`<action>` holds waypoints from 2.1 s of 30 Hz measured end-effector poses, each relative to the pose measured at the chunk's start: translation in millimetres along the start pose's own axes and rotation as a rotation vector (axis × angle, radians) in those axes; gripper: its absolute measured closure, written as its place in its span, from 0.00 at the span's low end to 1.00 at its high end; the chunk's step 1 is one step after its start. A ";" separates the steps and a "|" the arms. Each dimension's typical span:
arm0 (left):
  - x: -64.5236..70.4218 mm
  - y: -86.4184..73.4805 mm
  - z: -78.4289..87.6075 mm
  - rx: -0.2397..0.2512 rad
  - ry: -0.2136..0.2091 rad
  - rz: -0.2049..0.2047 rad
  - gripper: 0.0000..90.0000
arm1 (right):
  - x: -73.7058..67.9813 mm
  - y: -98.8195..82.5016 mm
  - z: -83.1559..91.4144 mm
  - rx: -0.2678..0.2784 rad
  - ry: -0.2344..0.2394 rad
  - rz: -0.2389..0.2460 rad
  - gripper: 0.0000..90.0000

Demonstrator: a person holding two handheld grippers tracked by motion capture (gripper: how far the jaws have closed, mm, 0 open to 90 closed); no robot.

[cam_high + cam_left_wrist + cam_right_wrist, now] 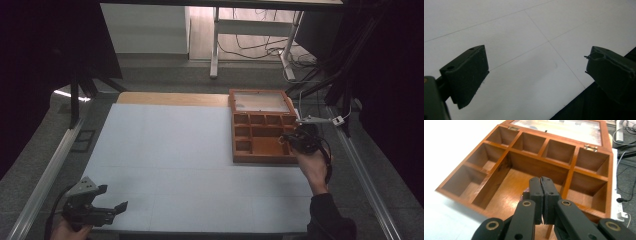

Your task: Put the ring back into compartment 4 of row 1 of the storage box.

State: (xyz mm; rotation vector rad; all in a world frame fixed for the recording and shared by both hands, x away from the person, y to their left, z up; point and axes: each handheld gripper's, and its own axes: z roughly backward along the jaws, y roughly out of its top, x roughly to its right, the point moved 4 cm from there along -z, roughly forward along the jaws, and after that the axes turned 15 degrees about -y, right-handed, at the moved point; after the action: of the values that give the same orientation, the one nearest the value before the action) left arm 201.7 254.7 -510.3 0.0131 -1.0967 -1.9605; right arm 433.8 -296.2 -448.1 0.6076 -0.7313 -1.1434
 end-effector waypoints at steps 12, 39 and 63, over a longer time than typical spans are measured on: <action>-0.2 0.0 0.0 0.001 -0.001 0.002 0.05 | 19.2 17.6 -20.5 0.002 -0.043 -0.035 0.97; -1.4 0.1 -0.4 0.000 0.004 0.017 0.05 | 48.8 39.7 -71.8 -0.033 -0.135 -0.077 0.97; -1.6 0.0 -0.1 0.001 0.007 0.020 0.05 | 54.6 30.7 -107.5 -0.082 -0.168 -0.095 0.97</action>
State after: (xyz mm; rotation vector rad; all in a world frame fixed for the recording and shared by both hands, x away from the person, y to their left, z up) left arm 202.8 255.7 -511.0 0.0096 -1.0895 -1.9407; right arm 548.3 -332.1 -481.2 0.4848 -0.8013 -1.3176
